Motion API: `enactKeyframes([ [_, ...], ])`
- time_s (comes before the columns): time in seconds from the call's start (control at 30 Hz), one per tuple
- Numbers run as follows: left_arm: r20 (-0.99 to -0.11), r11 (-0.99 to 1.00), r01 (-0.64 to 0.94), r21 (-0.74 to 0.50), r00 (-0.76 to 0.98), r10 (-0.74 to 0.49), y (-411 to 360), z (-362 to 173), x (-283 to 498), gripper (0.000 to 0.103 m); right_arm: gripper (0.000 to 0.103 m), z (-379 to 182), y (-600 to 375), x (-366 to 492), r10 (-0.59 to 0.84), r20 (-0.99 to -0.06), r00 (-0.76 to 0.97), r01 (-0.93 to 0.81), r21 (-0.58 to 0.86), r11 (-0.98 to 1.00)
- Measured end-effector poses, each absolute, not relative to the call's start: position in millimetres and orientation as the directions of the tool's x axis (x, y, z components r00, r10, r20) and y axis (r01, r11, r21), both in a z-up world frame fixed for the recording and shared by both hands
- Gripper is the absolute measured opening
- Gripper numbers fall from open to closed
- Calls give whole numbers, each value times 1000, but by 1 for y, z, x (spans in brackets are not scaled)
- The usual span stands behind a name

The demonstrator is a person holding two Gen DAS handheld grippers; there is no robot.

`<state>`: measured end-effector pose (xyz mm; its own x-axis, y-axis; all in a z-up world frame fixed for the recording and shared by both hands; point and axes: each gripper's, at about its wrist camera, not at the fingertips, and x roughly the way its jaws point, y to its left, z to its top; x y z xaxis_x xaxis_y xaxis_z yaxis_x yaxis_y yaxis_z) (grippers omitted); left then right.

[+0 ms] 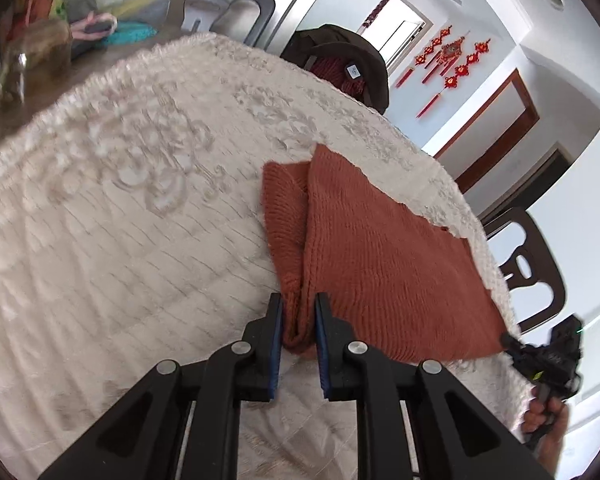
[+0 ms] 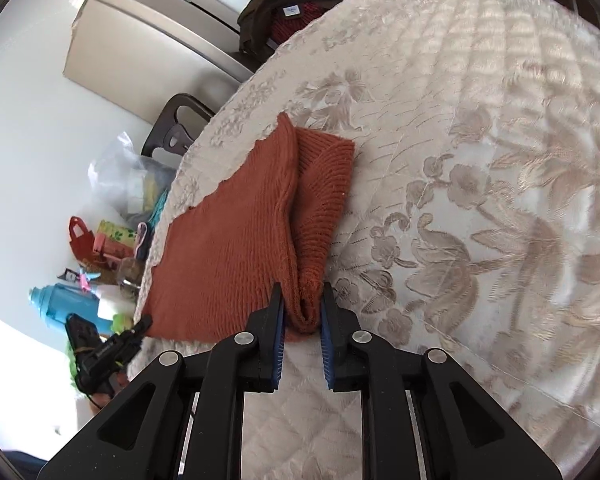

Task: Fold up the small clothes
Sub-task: 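Lower the folded edge onto the sweater and open both grippers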

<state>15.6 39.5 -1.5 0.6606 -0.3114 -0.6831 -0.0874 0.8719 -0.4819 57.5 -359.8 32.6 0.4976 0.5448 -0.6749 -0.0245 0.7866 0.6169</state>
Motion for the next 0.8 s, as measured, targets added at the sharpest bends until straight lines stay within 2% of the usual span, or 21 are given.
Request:
enactKeyframes([
  [0.2, -660, 925, -89, -369, 726, -193, 51, 30, 5, 18, 20, 72, -362, 45, 471, -658, 588, -94, 523, 847],
  [0.37, -629, 926, -26, -377, 741, -235, 36, 34, 26, 22, 20, 82, -314, 62, 474, -637, 608, -217, 441, 871],
  [0.47, -654, 931, -13, -364, 716, -245, 21, 25, 46, 22, 20, 76, -270, 73, 509, -644, 571, -320, 397, 860],
  [0.67, -661, 923, 70, -379, 677, -323, -1, 11, 58, 22, 14, 56, -201, 80, 569, -692, 445, -461, 368, 808],
  [0.8, -681, 925, 84, -370, 653, -331, -8, -3, 61, 22, 14, 37, -183, 90, 531, -747, 400, -468, 332, 819],
])
